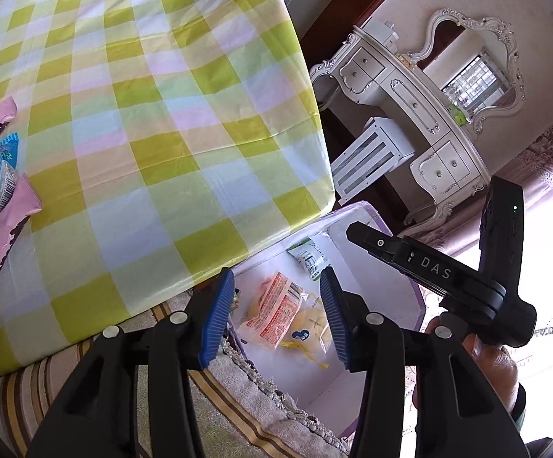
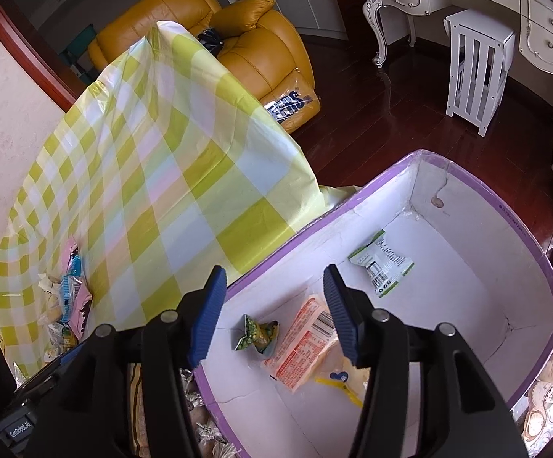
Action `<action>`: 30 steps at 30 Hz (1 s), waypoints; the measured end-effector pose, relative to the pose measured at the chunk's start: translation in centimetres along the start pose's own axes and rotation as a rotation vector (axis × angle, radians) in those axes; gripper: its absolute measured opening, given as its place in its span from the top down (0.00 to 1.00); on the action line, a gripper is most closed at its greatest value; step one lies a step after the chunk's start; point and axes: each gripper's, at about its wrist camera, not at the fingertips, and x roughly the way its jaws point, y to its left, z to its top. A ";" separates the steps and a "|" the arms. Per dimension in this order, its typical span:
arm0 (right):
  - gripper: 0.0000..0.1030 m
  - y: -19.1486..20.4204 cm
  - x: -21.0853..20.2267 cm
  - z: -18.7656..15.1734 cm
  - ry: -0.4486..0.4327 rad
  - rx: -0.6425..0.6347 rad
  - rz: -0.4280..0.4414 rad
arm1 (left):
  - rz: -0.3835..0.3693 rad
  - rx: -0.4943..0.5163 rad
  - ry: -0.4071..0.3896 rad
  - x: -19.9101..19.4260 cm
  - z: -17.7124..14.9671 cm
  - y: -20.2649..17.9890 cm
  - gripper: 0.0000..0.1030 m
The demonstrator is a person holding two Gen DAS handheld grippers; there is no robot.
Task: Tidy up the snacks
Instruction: 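Carry the green bag and lemon-printed bag over the white box and open both tools, then move both open tools back over the snack pile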
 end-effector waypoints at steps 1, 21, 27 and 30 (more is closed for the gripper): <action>0.48 0.3 0.0 -0.1 0.003 -0.006 0.003 | 0.004 -0.001 -0.006 -0.3 -0.1 0.1 0.54; 0.42 10.1 1.8 -4.0 0.122 -0.204 0.115 | 0.172 -0.238 -0.167 -10.8 -3.7 10.7 0.47; 0.37 13.7 2.0 -5.6 0.163 -0.281 0.158 | 0.267 -0.342 -0.231 -14.9 -5.5 14.8 0.38; 0.35 15.1 2.2 -6.3 0.182 -0.309 0.173 | 0.322 -0.385 -0.252 -16.3 -6.1 17.0 0.31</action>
